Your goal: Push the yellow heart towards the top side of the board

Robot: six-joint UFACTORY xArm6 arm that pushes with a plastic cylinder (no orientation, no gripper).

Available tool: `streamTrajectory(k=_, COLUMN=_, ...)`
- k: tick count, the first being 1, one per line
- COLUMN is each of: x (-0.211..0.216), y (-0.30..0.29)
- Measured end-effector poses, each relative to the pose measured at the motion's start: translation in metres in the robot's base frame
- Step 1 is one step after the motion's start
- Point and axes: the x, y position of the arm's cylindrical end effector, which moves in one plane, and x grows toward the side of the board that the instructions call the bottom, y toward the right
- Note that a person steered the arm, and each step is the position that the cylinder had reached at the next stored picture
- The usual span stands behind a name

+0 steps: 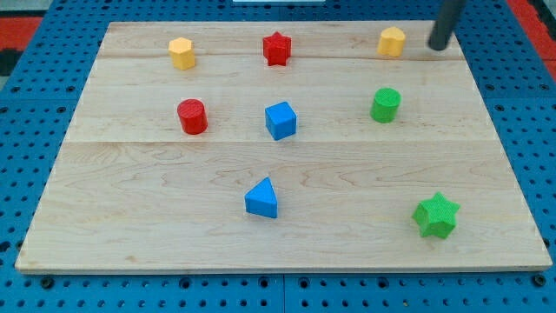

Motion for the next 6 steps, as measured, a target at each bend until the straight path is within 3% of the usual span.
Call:
streamTrajectory(k=2, x=-0.005, y=-0.137)
streamTrajectory(k=4, x=-0.042, y=-0.124)
streamTrajectory(k=6, x=-0.06, y=-0.026)
